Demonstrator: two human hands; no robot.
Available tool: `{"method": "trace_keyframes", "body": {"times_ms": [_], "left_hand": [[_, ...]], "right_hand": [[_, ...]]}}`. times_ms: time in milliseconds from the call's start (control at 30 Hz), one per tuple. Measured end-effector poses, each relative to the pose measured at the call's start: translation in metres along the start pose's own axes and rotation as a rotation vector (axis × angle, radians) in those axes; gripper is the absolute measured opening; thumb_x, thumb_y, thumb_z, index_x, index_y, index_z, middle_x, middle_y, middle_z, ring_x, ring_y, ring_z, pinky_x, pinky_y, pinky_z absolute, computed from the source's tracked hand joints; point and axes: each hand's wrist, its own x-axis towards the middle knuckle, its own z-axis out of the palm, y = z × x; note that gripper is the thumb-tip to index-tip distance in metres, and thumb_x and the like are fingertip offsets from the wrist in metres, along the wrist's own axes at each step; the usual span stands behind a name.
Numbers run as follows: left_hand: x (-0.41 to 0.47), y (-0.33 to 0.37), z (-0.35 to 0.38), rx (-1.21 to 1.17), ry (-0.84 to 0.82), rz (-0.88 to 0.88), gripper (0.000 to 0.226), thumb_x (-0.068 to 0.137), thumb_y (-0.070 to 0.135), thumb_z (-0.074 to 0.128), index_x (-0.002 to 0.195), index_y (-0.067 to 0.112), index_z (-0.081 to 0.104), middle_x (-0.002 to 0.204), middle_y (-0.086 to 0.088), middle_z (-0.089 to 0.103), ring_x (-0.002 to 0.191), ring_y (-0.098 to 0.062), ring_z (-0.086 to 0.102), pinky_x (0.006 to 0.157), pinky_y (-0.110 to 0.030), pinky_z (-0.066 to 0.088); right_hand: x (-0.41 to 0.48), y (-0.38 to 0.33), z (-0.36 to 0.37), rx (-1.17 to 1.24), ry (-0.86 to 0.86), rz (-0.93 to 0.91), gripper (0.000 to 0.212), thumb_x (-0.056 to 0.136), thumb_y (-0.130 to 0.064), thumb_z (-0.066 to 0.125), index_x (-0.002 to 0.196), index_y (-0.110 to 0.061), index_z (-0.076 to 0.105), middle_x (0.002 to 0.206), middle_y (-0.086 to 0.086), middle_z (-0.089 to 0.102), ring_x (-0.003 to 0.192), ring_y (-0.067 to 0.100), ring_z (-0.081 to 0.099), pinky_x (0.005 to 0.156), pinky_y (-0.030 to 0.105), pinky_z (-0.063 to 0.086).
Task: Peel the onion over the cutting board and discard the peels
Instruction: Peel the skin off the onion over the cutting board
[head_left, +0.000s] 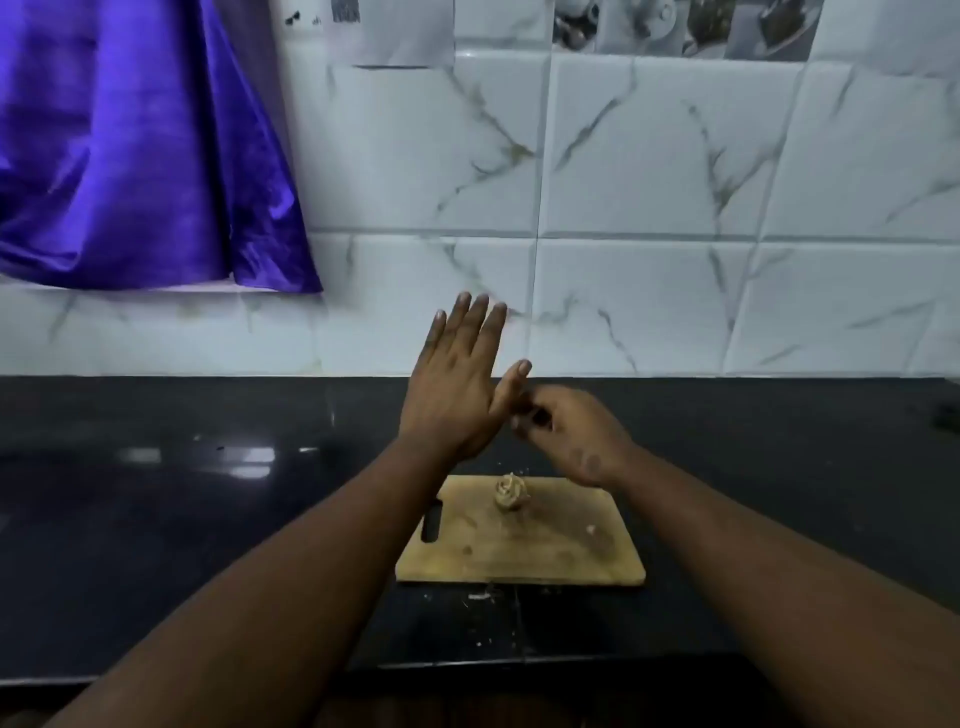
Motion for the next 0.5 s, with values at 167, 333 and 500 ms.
{"method": "trace_keyframes", "body": {"times_ms": [167, 333, 500], "left_hand": [[-0.034, 0.004, 0.023, -0.043, -0.066, -0.085, 0.065, 0.108, 0.055, 0.023, 0.152, 0.016, 0.050, 0.153, -0.008, 0.060, 0.149, -0.026, 0.048, 0.126, -0.040, 0.030], [-0.035, 0.008, 0.046, -0.198, -0.013, -0.141, 0.041, 0.109, 0.038, 0.050, 0.146, 0.021, 0.053, 0.116, 0.003, 0.075, 0.106, -0.023, 0.068, 0.095, -0.036, 0.044], [-0.052, 0.009, 0.070, -0.525, 0.081, -0.325, 0.027, 0.103, 0.030, 0.054, 0.128, 0.031, 0.063, 0.094, 0.009, 0.072, 0.087, -0.018, 0.070, 0.075, -0.045, 0.058]], "right_hand": [[-0.019, 0.034, 0.036, -0.079, -0.254, 0.041, 0.059, 0.081, -0.049, 0.080, 0.134, -0.029, 0.064, 0.135, -0.005, 0.066, 0.120, 0.016, 0.064, 0.101, 0.041, 0.054], [-0.011, 0.055, 0.055, -0.001, -0.225, -0.006, 0.042, 0.079, -0.038, 0.084, 0.119, -0.033, 0.070, 0.108, -0.011, 0.073, 0.097, 0.015, 0.071, 0.084, 0.039, 0.060], [-0.002, 0.076, 0.057, 0.557, -0.104, 0.043, 0.045, 0.077, -0.004, 0.090, 0.113, -0.020, 0.068, 0.105, 0.001, 0.074, 0.092, 0.009, 0.072, 0.075, 0.027, 0.060]]}}
